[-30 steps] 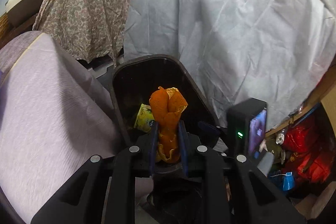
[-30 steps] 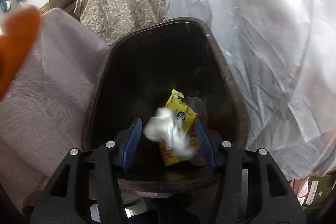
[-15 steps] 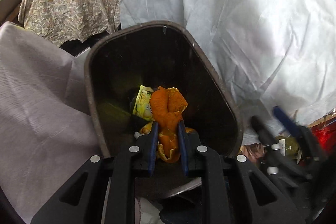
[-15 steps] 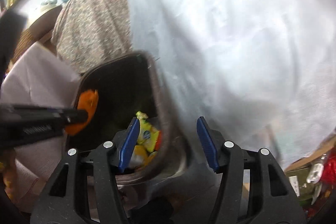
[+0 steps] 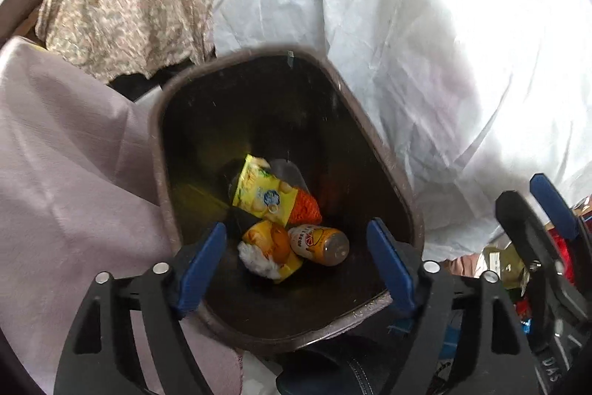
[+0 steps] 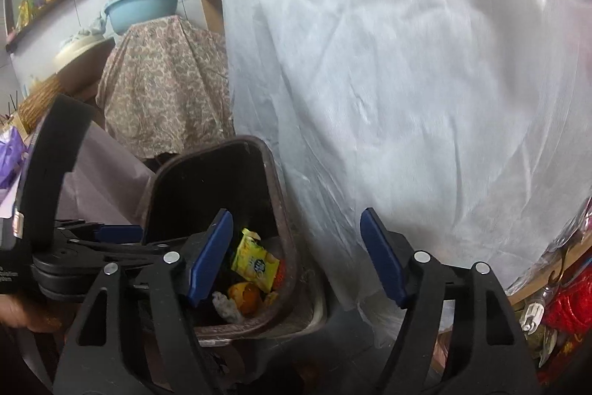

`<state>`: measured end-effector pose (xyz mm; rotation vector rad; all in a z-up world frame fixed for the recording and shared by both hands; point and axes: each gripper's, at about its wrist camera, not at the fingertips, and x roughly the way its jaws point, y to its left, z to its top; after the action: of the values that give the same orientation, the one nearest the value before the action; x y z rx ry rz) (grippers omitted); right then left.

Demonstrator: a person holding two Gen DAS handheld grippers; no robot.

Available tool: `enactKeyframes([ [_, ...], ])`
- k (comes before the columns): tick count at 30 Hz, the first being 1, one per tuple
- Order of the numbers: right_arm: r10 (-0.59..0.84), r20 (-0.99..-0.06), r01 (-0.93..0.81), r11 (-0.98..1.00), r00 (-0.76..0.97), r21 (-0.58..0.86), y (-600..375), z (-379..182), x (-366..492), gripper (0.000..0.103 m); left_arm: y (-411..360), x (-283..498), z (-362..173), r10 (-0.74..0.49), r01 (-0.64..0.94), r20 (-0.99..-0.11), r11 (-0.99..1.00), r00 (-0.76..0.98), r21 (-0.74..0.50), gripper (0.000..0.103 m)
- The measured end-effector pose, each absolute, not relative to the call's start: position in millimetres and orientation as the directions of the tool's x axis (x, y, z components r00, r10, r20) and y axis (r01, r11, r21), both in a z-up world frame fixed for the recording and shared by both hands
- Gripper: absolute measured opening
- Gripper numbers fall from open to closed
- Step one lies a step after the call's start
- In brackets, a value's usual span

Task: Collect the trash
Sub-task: 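Carry the tissue and peel to the bin and release both, then grasp the white tissue with the left tool while the right tool grasps the purple bag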

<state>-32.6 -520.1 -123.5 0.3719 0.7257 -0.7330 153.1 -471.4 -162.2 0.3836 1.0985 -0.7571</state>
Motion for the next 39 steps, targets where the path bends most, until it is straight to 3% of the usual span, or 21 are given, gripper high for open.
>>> enactKeyframes([
  [6, -0.467, -0.693, 0.720, 0.686, 0.549, 0.108, -516, -106, -32, 0.078, -438, 146, -109, -0.406, 0.686, -0.859, 0.722, 0.312, -0.092, 0.089],
  [18, -0.404, -0.664, 0.672, 0.713, 0.629, 0.202, -492, -67, -18, 0.079, -325, 130, -28, -0.530, 0.669, -0.708, 0.735, 0.466, -0.110, 0.093],
  [21, -0.354, -0.660, 0.624, 0.748, 0.663, 0.226, -474, -61, -4, 0.084, -286, 127, -17, -0.534, 0.649, -0.667, 0.754, 0.520, -0.098, 0.094],
  [32, -0.021, -0.659, 0.328, 0.879, 0.752, 0.347, -378, -54, 81, 0.087, -134, 140, -4, -0.358, 0.459, -0.599, 0.888, 0.717, 0.018, 0.097],
  [39, 0.138, -0.671, 0.172, 0.911, 0.728, 0.374, -316, -48, 133, 0.088, -44, 163, -16, -0.227, 0.309, -0.604, 0.951, 0.764, 0.033, 0.097],
])
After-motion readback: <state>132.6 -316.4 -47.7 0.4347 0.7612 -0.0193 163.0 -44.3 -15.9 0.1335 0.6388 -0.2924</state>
